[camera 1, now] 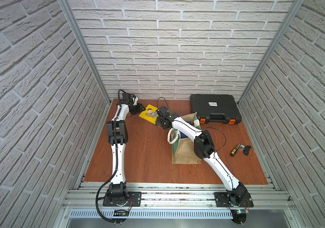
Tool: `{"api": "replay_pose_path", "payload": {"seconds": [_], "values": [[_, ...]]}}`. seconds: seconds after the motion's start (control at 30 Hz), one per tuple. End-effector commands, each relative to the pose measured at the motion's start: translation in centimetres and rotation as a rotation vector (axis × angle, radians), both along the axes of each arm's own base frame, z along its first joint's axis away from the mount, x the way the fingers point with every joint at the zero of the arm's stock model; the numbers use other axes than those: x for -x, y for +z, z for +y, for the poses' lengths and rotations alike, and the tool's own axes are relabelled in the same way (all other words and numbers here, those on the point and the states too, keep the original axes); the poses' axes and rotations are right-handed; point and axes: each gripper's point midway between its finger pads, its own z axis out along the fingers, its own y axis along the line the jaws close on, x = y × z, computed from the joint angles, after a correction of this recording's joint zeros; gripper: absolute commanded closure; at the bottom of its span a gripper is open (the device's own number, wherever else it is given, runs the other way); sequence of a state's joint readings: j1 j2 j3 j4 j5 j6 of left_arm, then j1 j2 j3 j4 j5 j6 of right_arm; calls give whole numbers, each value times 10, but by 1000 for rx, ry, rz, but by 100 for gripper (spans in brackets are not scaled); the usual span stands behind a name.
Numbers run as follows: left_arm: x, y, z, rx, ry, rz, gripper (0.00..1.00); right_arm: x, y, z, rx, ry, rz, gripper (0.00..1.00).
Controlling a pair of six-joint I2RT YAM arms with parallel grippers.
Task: Put the books into the canvas bag
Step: Move the book to the center of the board.
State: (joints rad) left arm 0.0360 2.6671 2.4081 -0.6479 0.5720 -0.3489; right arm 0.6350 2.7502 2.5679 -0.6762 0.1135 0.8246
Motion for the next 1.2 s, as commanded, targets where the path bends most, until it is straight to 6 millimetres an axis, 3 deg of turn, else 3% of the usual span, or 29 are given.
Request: {"api": "replay_pose_path", "payload": {"seconds": [0.0, 0.13, 0.33, 0.57, 0.7, 0.8, 0.9, 1.0, 1.17], "values": [[22, -9, -15, 35, -46, 79, 45, 16, -74, 0, 19, 24, 124, 52], [35, -7, -16, 37, -58, 99, 46, 26, -66, 9, 9, 63, 130, 58], [69, -2, -10, -1, -52, 142, 47, 70, -46, 29, 52, 180, 147, 59], [137, 7, 15, -20, 26, 184, 46, 161, -29, 50, 71, 345, 208, 58], [176, 15, 50, -49, 131, 220, 41, 227, -18, 65, 96, 465, 220, 57], [199, 30, 79, -26, 252, 218, 39, 257, 3, 72, 92, 525, 196, 56], [221, 47, 103, -28, 363, 193, 36, 274, 28, 78, 95, 594, 156, 54], [248, 55, 113, -56, 438, 205, 35, 274, 43, 74, 112, 610, 130, 52], [283, 47, 94, 51, 524, 227, 34, 249, 56, 60, 195, 608, 86, 51]]}}
